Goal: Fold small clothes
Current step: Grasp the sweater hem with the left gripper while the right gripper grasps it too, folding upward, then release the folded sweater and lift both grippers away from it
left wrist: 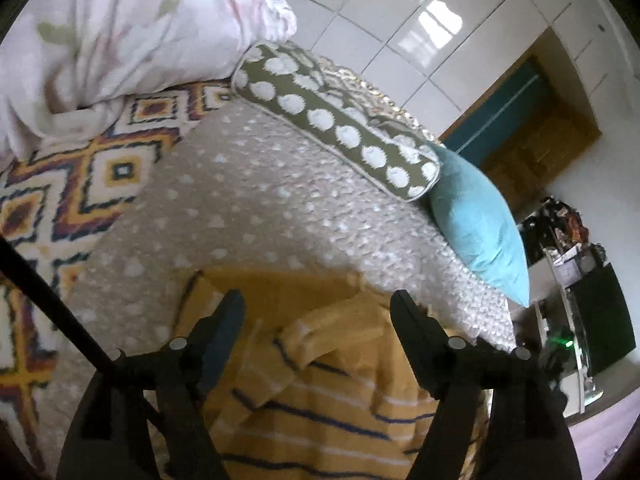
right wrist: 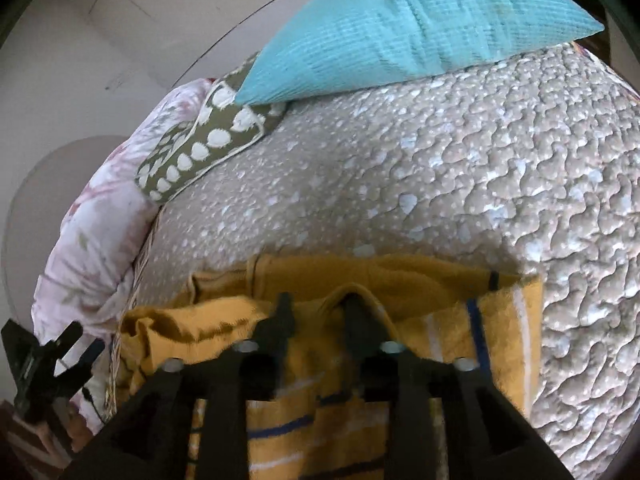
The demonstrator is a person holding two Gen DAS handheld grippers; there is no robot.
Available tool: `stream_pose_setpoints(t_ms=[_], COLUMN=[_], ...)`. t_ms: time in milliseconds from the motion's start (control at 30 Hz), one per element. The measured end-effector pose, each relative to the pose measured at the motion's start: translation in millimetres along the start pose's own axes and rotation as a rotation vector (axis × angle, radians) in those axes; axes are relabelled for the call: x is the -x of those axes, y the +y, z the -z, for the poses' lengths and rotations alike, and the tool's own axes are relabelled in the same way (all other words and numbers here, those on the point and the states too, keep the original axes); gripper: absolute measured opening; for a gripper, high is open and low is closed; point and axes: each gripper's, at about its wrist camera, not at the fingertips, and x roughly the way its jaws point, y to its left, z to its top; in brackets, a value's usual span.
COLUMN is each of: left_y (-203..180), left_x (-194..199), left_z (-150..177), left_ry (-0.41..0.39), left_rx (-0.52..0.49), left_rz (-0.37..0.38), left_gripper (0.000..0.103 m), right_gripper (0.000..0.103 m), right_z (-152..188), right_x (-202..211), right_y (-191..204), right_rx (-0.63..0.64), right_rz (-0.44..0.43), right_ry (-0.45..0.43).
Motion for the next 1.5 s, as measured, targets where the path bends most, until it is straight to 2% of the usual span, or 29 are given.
stream_pose_setpoints(t_ms=[33, 200, 333, 433, 467, 500, 533, 567, 600, 633, 700, 800, 833, 867, 900, 933, 1000, 1067, 1133, 1200, 1267, 1333, 1367, 1433, 1500], left_y=[2, 3, 15, 19, 20, 21, 21, 21, 20, 18, 15, 18, 22, 25, 29, 34, 34, 25, 1, -23, -45, -58, -61, -56, -31], left_x=[3, 26, 41, 37, 31, 27, 22, 19, 23, 30, 50, 69, 74, 79, 84, 89, 95, 93, 73, 47, 15, -16, -32, -61, -75], left_z=[3, 37, 86, 118, 128, 133, 136, 135, 130, 125, 114, 105, 102, 101, 99, 97, 92, 89, 86, 86, 85, 82, 79, 63, 37], left_ry=[0.006, 0.046, 0.105, 0.144, 0.176, 0.199, 0.228, 0.255, 0.264, 0.249, 0.194, 0.155, 0.136, 0.116, 0.1, 0.089, 0.063, 0.05, 0.055, 0.071, 0.104, 0.15, 0.173, 0.158, 0.118], left_rx=[-0.013, -0.157, -0.27, -0.344, -0.356, -0.353, -0.344, -0.335, -0.325, -0.329, -0.366, -0.391, -0.396, -0.398, -0.39, -0.367, -0.33, -0.335, -0.368, -0.418, -0.452, -0.461, -0.475, -0.489, -0.411], left_rz=[-0.014, -0.075, -0.093, -0.117, -0.114, -0.111, -0.128, -0.158, -0.168, -0.192, -0.254, -0.32, -0.352, -0.37, -0.372, -0.357, -0.301, -0.239, -0.199, -0.15, -0.077, -0.038, -0.039, -0.14, -0.217], left_gripper=[0.074, 0.074, 0.075, 0.075, 0.072, 0.063, 0.026, 0.01, 0.01, 0.009, 0.009, 0.01, 0.01, 0.014, 0.018, 0.027, 0.033, 0.042, 0.048, 0.049, 0.049, 0.049, 0.049, 0.049, 0.049], right_gripper=[0.063, 0.063, 0.065, 0.066, 0.066, 0.065, 0.046, 0.024, 0.006, 0.005, 0.004, 0.004, 0.006, 0.009, 0.017, 0.025, 0.026, 0.026, 0.026, 0.026, 0.026, 0.026, 0.026, 0.026, 0.026], right_z=[-2, 8, 58, 95, 106, 115, 123, 128, 130, 131, 131, 136, 139, 141, 143, 145, 147, 145, 142, 140, 141, 143, 145, 150, 152], right_x=[4, 44, 85, 101, 103, 103, 100, 97, 94, 95, 103, 107, 106, 107, 108, 112, 122, 135, 144, 150, 150, 145, 142, 138, 134], right_y=[1, 2, -15, -34, -40, -45, -47, -49, -52, -55, -56, -55, -54, -52, -50, -49, -48, -47, -46, -41, -36, -30, -29, -28, -31], right_rx=[0.003, 0.085, 0.205, 0.217, 0.207, 0.2, 0.197, 0.194, 0.179, 0.163, 0.183, 0.238, 0.249, 0.265, 0.28, 0.291, 0.291, 0.272, 0.259, 0.249, 0.253, 0.27, 0.279, 0.3, 0.318], right_rz=[0.011, 0.0, 0.035, 0.039, 0.033, 0.021, 0.007, 0.007, 0.011, 0.043, 0.096, 0.171, 0.183, 0.194, 0.202, 0.212, 0.211, 0.204, 0.207, 0.209, 0.197, 0.198, 0.2, 0.209, 0.212], right_ry=[-0.02, -0.037, 0.01, 0.042, 0.049, 0.058, 0.074, 0.093, 0.113, 0.117, 0.1, 0.099, 0.104, 0.106, 0.096, 0.08, 0.043, -0.01, -0.062, -0.106, -0.125, -0.128, -0.124, -0.111, -0.097])
